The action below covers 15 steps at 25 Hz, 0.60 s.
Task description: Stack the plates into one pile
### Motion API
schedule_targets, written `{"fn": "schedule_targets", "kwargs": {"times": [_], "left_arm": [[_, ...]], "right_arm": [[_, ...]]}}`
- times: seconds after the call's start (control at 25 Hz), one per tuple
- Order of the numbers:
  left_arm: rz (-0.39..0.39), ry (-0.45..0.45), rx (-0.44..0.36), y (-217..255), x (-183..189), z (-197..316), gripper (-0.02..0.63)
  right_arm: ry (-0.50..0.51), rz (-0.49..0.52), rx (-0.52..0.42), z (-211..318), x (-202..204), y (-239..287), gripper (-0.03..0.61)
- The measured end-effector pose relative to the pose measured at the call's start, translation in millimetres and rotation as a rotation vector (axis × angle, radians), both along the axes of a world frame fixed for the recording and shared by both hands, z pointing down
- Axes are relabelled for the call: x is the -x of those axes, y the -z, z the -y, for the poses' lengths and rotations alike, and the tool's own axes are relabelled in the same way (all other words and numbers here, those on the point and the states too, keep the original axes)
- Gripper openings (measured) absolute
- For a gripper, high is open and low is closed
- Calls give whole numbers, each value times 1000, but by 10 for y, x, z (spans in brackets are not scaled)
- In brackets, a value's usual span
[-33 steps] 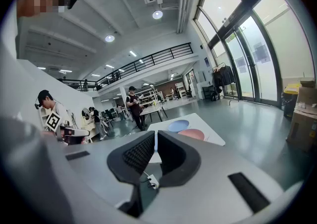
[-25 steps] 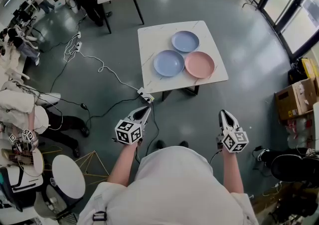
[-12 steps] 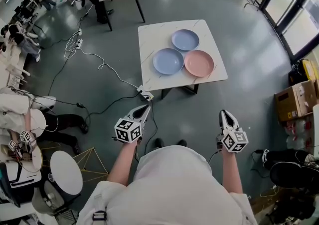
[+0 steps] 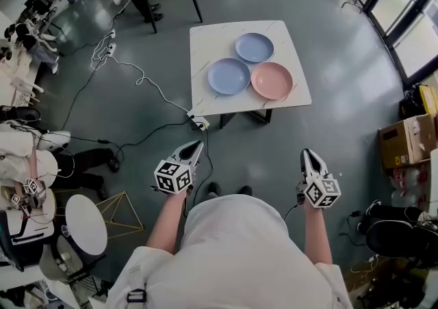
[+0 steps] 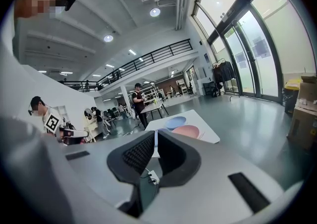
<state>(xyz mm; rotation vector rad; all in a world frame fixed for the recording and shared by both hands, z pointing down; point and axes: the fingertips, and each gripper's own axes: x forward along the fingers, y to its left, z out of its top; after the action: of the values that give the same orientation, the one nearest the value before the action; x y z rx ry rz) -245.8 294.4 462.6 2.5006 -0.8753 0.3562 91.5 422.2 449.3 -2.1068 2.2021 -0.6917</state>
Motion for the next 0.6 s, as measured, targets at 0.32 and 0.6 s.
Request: {"fn": "schedule_targets", "kwargs": {"times": [0.32,0.6], "left_arm": [[9,37,-15,-30,-196,-160,18],[16,65,-4,-114,-341,-297,18]], "right_arm": [[68,25,-8,-9,-186,-78,37],[118,38,4,7,-266,-173,37]]}}
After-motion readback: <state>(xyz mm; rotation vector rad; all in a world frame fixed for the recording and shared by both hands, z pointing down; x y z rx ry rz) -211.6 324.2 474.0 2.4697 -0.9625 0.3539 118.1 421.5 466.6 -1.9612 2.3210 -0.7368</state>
